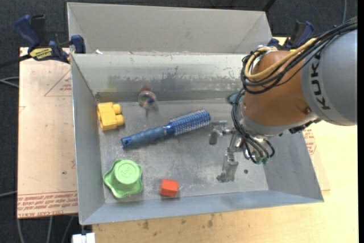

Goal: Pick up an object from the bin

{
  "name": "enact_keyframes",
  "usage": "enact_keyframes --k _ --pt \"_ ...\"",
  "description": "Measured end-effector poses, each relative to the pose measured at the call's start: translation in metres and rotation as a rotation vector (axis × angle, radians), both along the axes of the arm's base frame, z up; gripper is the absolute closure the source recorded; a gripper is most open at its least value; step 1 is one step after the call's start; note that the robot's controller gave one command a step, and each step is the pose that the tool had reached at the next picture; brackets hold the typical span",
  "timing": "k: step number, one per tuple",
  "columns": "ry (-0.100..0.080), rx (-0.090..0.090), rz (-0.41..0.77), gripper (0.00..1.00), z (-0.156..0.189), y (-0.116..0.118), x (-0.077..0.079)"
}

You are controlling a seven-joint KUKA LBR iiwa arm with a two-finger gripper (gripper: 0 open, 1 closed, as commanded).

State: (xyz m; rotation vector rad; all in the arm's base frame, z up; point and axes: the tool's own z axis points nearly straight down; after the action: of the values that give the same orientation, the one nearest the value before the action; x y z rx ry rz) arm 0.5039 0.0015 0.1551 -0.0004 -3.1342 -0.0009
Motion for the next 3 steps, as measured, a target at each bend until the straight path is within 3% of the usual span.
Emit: enact_keyframes --k 1,2,3 --pt "-0.015 0.000 0.024 0.00 -0.004 0.003 0.068" --pt "-0.011 0.002 0.074 0.00 -0.089 0.050 0.111" --pt "-0.009 0.001 0.070 1.00 -0.086 0.048 0.110"
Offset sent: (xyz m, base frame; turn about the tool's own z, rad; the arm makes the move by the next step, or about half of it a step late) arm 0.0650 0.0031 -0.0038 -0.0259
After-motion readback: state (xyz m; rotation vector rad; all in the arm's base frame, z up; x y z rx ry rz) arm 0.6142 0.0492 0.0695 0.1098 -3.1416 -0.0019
